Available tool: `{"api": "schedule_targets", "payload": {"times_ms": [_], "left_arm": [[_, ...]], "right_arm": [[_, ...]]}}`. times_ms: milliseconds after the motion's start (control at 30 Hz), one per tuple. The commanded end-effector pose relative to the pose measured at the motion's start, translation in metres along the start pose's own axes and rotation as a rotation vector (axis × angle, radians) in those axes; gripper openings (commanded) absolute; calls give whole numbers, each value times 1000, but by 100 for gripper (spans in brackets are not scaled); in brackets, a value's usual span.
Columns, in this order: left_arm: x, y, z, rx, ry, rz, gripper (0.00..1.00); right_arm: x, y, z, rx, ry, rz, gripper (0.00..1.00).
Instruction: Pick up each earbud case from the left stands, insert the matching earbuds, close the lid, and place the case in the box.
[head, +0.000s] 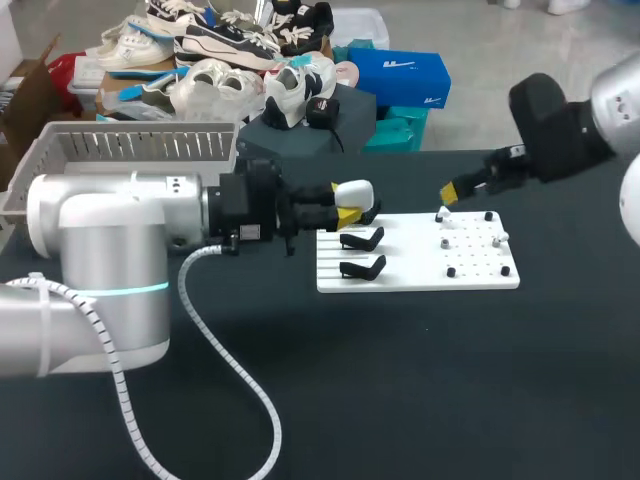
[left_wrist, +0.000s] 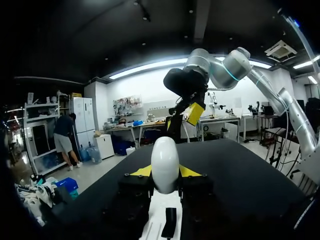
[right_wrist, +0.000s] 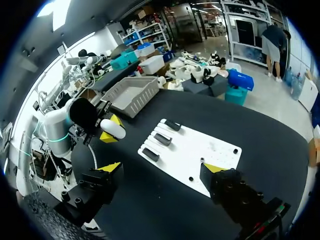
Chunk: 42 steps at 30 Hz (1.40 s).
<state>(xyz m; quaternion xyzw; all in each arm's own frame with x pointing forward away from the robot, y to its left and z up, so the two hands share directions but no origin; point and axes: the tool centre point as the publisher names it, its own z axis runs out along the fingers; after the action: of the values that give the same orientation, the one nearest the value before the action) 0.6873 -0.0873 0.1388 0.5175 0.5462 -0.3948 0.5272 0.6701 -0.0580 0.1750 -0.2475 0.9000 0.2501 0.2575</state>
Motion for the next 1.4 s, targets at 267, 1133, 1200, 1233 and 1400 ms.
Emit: {"api": "schedule_targets", "payload": {"times_ms": [267, 1133, 1200, 1233, 1400], "left_arm": [[-3, 1, 25, -6, 41, -18, 0], [-8, -12, 44, -8, 61, -12, 0], [-7, -14, 44, -5, 62, -10, 0], [-6, -14, 45, -3, 63, -9, 0], [-4, -17, 44, 7, 67, -1, 0]], "right_arm": [[-16, 12, 33, -109, 36, -35, 100], [-19, 21, 49, -170, 44, -68, 100], [-19, 20, 49, -169, 42, -69, 100], [-19, 20, 49, -168, 42, -69, 100], [-20, 20, 48, -166, 40, -73, 100]]}}
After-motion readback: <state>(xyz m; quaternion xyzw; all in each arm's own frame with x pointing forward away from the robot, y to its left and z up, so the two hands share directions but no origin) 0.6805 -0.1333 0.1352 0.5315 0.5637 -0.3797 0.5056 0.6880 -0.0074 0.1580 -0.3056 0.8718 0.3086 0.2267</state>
